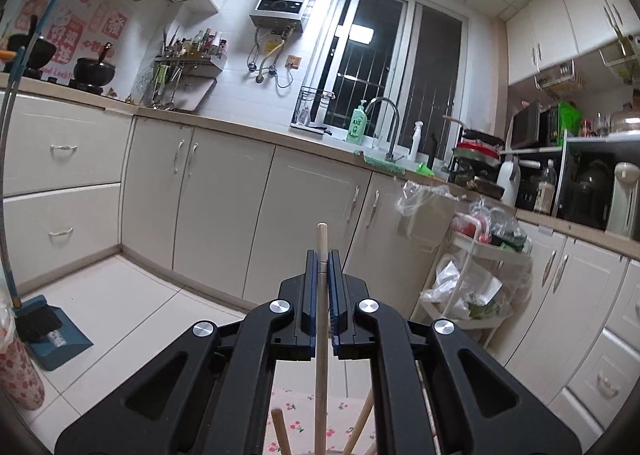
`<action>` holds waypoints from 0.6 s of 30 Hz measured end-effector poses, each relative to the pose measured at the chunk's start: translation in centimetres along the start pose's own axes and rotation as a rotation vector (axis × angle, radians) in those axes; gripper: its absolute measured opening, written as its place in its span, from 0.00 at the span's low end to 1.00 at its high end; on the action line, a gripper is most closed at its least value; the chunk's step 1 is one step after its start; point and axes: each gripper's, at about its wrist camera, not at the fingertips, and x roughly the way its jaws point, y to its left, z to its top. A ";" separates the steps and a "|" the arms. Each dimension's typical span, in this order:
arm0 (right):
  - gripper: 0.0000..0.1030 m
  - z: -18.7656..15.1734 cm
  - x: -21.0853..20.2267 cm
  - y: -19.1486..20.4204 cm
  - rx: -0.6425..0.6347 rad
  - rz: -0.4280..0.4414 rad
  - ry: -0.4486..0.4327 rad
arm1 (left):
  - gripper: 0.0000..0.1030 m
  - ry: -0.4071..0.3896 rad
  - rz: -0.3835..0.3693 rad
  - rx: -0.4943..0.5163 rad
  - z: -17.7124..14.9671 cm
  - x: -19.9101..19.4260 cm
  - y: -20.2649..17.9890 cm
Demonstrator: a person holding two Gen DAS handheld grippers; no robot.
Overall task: Organize utensils
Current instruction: 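Lift the held sticks with both tools and lower them into the glass jar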
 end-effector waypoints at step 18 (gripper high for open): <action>0.06 0.2 -0.4 0.0 0.013 0.010 -0.015 | 0.05 0.063 0.004 0.080 -2.2 -1.4 0.6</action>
